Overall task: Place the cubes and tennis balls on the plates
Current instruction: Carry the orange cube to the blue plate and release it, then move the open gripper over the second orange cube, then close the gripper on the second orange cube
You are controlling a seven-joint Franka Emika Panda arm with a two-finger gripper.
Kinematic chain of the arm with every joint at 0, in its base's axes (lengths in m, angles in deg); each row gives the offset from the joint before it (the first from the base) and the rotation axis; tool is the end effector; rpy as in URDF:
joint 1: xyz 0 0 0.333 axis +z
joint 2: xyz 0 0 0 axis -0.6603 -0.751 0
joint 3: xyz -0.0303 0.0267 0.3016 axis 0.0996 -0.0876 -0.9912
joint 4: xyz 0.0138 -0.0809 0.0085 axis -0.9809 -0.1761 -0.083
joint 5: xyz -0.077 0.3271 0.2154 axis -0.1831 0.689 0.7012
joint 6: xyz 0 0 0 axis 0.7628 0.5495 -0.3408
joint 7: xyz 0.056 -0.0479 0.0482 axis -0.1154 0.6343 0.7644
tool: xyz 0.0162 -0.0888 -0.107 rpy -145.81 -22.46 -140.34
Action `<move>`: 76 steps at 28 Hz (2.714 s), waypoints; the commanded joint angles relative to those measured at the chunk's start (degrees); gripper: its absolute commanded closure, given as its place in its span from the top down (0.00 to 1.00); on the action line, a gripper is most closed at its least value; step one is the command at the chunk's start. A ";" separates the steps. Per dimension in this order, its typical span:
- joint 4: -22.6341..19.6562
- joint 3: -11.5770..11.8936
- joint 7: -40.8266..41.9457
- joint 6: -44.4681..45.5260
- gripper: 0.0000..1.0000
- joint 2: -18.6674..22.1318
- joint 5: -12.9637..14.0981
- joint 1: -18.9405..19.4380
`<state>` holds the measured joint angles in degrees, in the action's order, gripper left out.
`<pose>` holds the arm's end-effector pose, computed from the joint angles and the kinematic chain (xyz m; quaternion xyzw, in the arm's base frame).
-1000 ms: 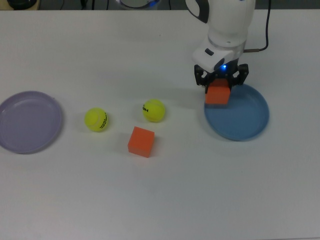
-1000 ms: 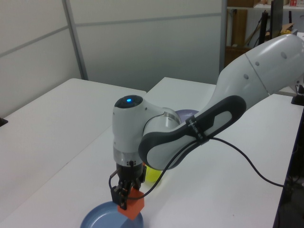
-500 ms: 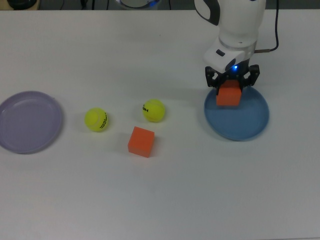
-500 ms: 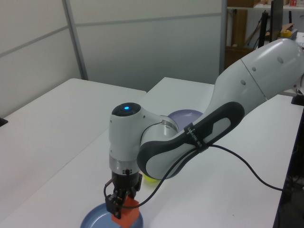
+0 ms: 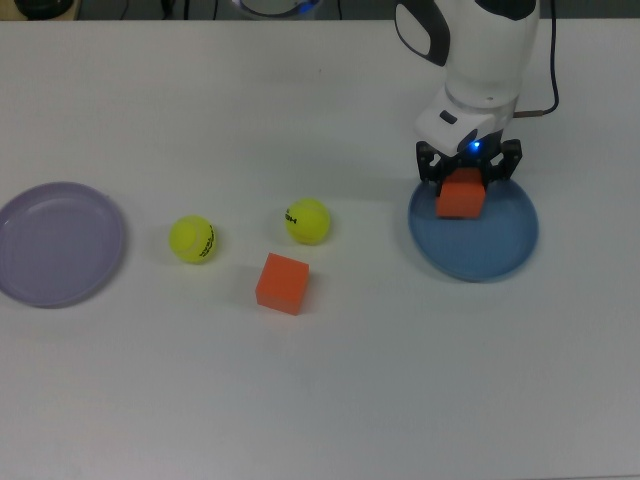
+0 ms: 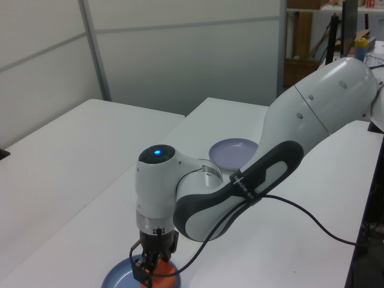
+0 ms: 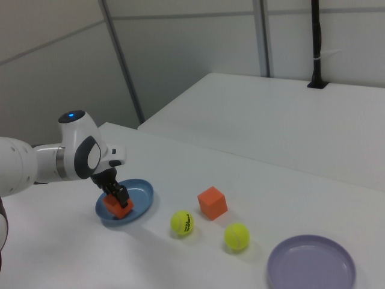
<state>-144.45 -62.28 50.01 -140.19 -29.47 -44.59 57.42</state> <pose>0.5188 0.4037 0.3064 -0.9944 -0.0683 -0.0566 0.0567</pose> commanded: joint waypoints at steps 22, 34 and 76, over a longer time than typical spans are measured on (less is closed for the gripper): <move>8.89 0.77 -7.95 -0.10 1.00 -0.30 -0.33 -5.46; 10.04 8.77 6.64 0.52 1.00 -0.04 0.64 -8.36; 10.21 14.75 16.05 -1.94 1.00 -7.51 3.63 -10.03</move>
<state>-135.19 -47.56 64.73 -140.39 -35.20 -41.21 47.59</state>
